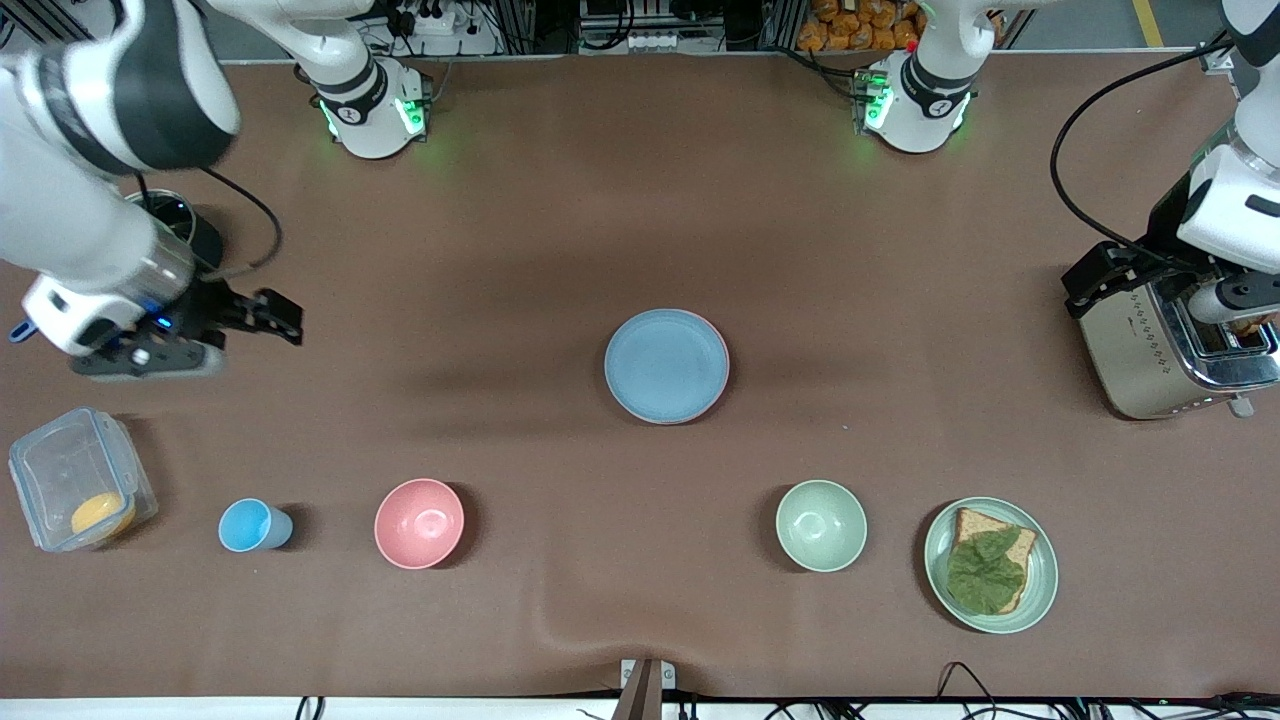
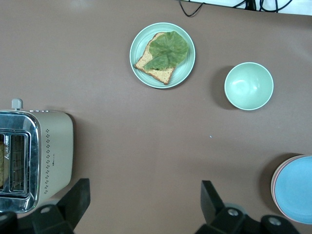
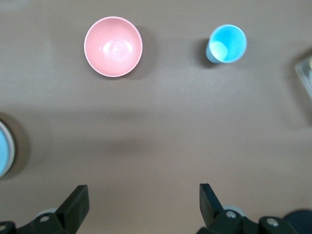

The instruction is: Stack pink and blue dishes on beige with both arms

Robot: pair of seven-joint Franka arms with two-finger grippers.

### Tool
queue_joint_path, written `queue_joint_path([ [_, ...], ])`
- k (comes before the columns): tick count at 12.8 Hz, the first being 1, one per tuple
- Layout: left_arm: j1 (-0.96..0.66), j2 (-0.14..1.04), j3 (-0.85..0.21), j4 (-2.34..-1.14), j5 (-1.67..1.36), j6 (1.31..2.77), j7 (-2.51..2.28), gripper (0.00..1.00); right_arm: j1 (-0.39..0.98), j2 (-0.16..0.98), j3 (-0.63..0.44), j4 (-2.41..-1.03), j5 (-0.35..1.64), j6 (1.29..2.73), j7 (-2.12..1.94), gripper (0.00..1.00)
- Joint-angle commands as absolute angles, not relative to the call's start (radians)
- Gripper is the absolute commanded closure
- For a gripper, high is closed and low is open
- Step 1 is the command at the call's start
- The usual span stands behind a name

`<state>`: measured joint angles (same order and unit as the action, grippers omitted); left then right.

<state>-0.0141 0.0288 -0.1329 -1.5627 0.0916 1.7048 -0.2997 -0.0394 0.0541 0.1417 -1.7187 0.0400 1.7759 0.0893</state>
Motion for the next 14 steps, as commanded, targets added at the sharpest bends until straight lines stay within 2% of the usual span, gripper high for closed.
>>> queue_joint_path([
  [1, -0.011, 0.020, -0.127, -1.540, 0.072, 1.671, -0.259, 0.00, -0.112, -0.041, 0.149, -1.752, 0.091, 1.685, 0.080, 0.00],
  [4, -0.011, 0.020, -0.130, -1.539, 0.064, 1.651, -0.258, 0.00, -0.110, -0.087, 0.088, -1.718, 0.075, 1.563, 0.048, 0.00],
  [9, -0.011, 0.020, -0.130, -1.539, 0.031, 1.594, -0.258, 0.00, -0.112, -0.097, 0.057, -1.635, 0.051, 1.480, -0.043, 0.00],
  [14, -0.011, 0.020, -0.129, -1.537, 0.028, 1.580, -0.216, 0.00, -0.109, -0.091, 0.061, -1.611, 0.025, 1.491, -0.044, 0.00],
])
